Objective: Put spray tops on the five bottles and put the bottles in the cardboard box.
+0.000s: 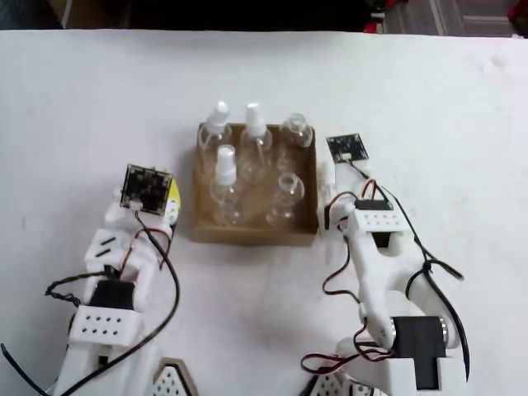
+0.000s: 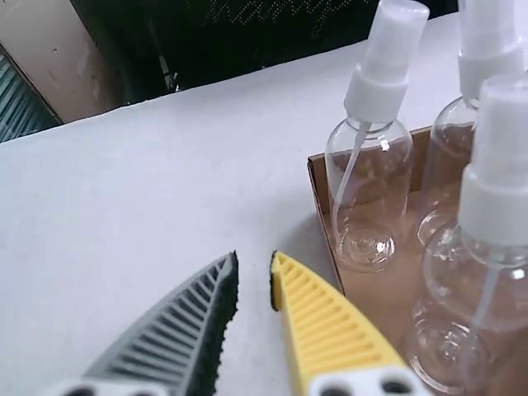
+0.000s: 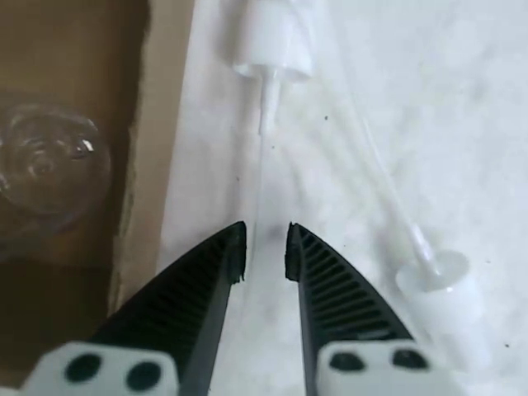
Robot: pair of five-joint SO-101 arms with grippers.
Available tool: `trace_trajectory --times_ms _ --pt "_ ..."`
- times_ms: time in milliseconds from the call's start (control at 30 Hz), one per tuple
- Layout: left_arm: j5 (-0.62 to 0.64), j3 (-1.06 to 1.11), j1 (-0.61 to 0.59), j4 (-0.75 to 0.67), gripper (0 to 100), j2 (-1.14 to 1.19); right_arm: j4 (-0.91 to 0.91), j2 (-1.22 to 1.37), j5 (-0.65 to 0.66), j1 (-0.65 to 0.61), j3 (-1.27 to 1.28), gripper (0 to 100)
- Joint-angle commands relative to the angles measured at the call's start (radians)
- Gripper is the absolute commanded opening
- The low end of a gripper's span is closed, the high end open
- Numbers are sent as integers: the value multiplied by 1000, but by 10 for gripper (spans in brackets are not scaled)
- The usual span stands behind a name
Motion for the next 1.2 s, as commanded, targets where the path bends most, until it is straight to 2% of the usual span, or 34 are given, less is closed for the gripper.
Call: trace_trajectory --times_ms 0,200,333,433,667,1167 --pt "0 -5 -7 -21 68 2 -1 -1 -3 4 -34 66" --pt "0 -5 -7 -21 68 2 7 22 -3 5 -54 66" --pt "0 -5 -7 -21 68 2 77 93 -5 8 -127 65" --pt "0 -5 -7 -21 68 2 96 113 -34 36 -147 11" --pt "0 -5 -7 -23 68 2 84 65 -140 113 -109 17" --pt "0 -5 -7 -25 68 2 28 -122 -137 156 51 16"
